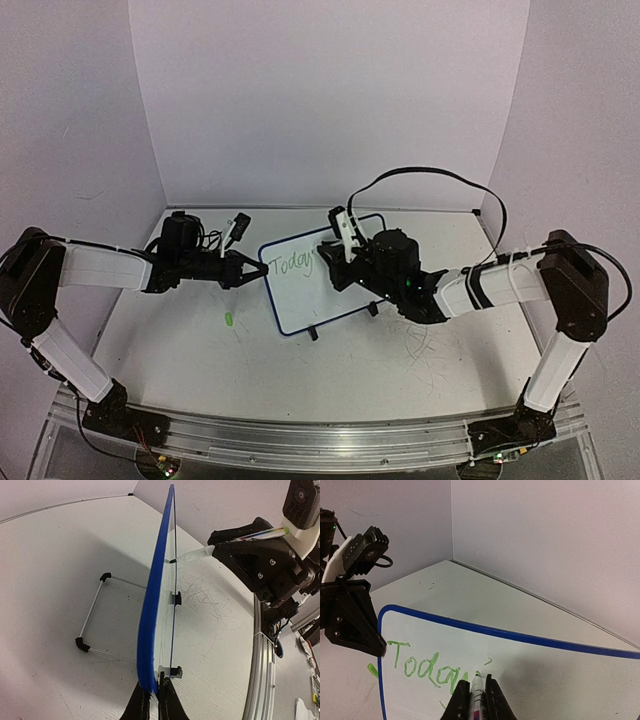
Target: Write a sentence on the whiteboard
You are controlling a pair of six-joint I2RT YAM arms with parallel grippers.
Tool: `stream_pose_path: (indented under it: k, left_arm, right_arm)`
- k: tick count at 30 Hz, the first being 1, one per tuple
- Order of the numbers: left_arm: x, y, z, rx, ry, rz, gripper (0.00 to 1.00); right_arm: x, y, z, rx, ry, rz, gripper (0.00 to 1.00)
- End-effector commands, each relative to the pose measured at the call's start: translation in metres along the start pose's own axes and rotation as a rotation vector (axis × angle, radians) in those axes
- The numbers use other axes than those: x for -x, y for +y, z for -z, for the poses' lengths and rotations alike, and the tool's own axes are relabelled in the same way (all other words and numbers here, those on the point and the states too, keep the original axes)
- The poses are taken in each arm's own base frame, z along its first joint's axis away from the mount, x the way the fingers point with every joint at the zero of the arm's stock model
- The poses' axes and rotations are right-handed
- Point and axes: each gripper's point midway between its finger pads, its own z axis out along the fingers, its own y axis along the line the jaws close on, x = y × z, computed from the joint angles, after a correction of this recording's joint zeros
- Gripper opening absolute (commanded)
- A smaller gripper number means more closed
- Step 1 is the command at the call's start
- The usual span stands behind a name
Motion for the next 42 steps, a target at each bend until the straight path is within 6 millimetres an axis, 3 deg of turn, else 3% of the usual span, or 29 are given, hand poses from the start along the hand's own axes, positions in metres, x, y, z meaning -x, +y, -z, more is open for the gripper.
stream_pose_path:
  k: [1,4,7,11,14,16,26,35,42]
  left_arm:
    - [0.006,0.006,0.0,0.052,0.001,-0.089,0.0]
    - [0.007,0.007,0.0,0.053,0.001,-0.089,0.0]
    - [0.008,0.006,0.0,0.055,-0.001,-0.092,0.0]
    - [0.009,0.005,0.001,0.057,-0.003,-0.096,0.0]
    - [0.009,0.005,0.001,0.056,-0.002,-0.096,0.0]
    - [0.01,0.005,0.002,0.063,-0.004,-0.099,0.0]
    - [0.008,0.007,0.001,0.071,0.004,-0.101,0.0]
    - [0.007,0.006,-0.001,0.067,0.013,-0.1,0.0]
    - [0.007,0.006,-0.001,0.067,0.015,-0.101,0.0]
  right_arm:
    - [0.035,0.018,0.024,0.094,-0.076,-0.081,0.0]
    - [0.084,0.035,0.054,0.23,-0.194,-0.155,0.0]
    - [0.103,0.012,0.066,0.12,-0.238,-0.148,0.0]
    - [0.084,-0.017,0.055,0.026,-0.193,-0.11,0.0]
    - [0.064,-0.018,0.039,0.01,-0.142,-0.031,0.0]
    - [0.061,-0.019,0.035,-0.005,-0.141,-0.011,0.0]
    - [0.05,-0.003,0.029,0.031,-0.116,0.029,0.0]
    - [0.044,-0.004,0.029,0.02,-0.106,0.036,0.0]
    - [0.038,0.023,0.022,0.023,-0.08,0.121,0.0]
